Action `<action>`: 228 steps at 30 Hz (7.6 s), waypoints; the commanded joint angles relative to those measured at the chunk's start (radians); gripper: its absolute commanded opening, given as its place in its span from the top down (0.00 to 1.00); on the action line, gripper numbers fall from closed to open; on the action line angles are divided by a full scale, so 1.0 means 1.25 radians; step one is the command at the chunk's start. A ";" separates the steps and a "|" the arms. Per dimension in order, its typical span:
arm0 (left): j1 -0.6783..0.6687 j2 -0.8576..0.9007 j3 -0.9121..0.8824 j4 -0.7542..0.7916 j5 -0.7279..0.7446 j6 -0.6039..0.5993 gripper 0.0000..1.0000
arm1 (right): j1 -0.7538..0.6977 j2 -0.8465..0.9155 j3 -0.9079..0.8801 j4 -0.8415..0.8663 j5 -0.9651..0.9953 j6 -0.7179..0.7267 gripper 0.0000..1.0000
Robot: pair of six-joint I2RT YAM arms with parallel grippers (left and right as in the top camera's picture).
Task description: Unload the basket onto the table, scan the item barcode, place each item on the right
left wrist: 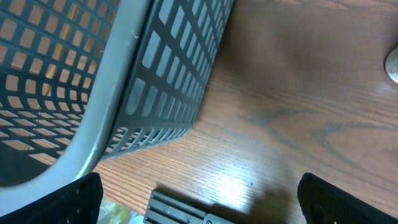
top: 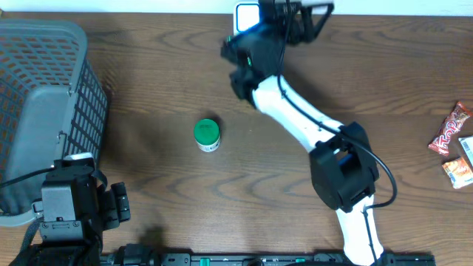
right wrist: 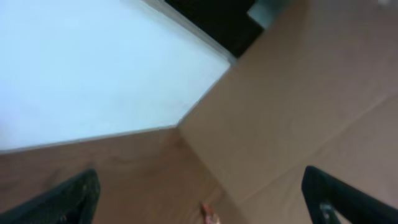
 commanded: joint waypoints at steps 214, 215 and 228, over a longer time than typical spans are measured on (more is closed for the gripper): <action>-0.002 -0.003 0.003 -0.003 -0.005 -0.001 0.02 | -0.175 0.235 0.479 -1.150 -1.245 1.140 0.37; -0.002 -0.003 0.003 -0.003 -0.005 -0.001 0.02 | -0.179 0.235 0.458 -1.122 -1.245 1.140 0.38; -0.002 -0.003 0.003 -0.003 -0.005 -0.001 0.02 | -0.191 0.248 0.299 -0.851 -1.233 1.159 0.39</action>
